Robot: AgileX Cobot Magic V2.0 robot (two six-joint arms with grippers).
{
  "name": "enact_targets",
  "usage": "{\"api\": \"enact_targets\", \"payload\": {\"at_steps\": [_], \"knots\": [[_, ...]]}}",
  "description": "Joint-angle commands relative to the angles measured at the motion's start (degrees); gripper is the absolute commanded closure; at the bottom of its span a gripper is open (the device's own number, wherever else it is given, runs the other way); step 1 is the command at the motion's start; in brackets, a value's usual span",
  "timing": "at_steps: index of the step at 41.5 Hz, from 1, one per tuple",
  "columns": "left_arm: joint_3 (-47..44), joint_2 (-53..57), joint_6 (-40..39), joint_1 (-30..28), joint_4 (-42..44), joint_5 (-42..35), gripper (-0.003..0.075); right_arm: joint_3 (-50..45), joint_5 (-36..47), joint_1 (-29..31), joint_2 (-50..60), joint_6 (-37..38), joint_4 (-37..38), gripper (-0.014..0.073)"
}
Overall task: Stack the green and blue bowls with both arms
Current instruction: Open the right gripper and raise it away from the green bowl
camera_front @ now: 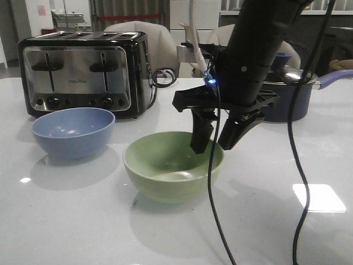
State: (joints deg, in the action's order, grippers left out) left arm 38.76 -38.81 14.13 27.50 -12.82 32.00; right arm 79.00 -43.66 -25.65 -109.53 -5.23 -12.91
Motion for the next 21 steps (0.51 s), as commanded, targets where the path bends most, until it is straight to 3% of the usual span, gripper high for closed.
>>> {"api": "enact_targets", "payload": {"at_steps": [1,10,21], "knots": [[1.6,-0.08,0.16,0.5,-0.95,-4.73,0.0085,2.32,1.36,0.2,6.25,-0.59,-0.11,0.0111],[1.6,-0.08,0.16,0.5,-0.95,-4.73,0.0085,-1.41,2.67,0.2,18.5,-0.59,3.99,0.0111],[1.6,-0.08,0.16,0.5,-0.95,-4.73,0.0085,-15.22,4.37,0.2,39.15,-0.59,8.32,0.0111]]}}
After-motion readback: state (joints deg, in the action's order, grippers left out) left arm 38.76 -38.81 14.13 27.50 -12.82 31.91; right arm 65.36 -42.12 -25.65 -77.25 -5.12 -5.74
